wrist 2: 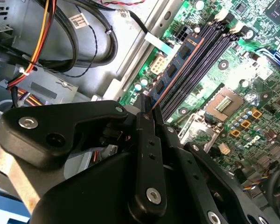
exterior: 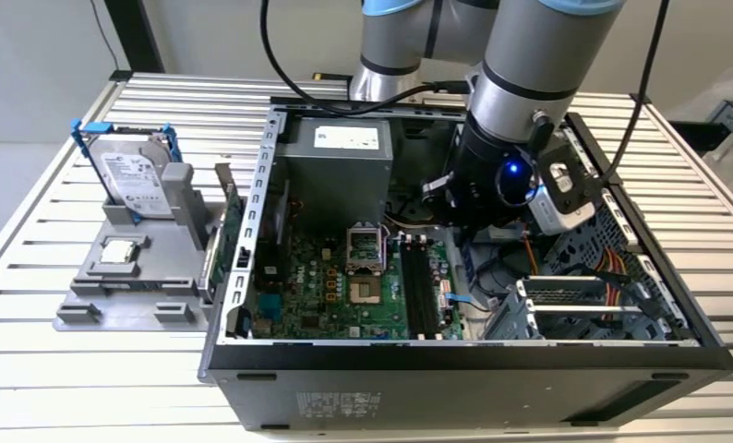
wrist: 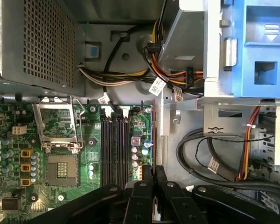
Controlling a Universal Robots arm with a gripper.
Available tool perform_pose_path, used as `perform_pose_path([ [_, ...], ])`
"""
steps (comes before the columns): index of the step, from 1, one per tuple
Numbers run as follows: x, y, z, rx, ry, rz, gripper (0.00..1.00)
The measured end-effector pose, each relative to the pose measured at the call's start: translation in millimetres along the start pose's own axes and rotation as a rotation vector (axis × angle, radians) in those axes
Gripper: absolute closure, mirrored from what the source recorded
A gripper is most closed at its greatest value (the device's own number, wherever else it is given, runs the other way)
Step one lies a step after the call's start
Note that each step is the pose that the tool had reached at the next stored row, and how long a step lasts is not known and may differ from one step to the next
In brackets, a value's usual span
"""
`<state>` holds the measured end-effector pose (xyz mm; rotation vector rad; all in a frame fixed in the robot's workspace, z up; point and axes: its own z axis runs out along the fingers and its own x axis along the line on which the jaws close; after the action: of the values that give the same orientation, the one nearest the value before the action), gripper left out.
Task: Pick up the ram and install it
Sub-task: 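Insert the ram into the slot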
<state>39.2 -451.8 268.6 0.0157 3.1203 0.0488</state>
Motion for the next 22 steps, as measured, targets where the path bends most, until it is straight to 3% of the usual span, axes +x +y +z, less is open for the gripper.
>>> perform_pose_path([
  [4, 0.0, 0.0, 0.0, 0.0004, 0.0017, 0.000, 1.00],
  [6, 0.0, 0.0, 0.0, 0.0035, 0.0136, 0.000, 1.00],
  [22, 7.3, -0.1, 1.8, 0.0038, 0.0134, 0.000, 1.00],
])
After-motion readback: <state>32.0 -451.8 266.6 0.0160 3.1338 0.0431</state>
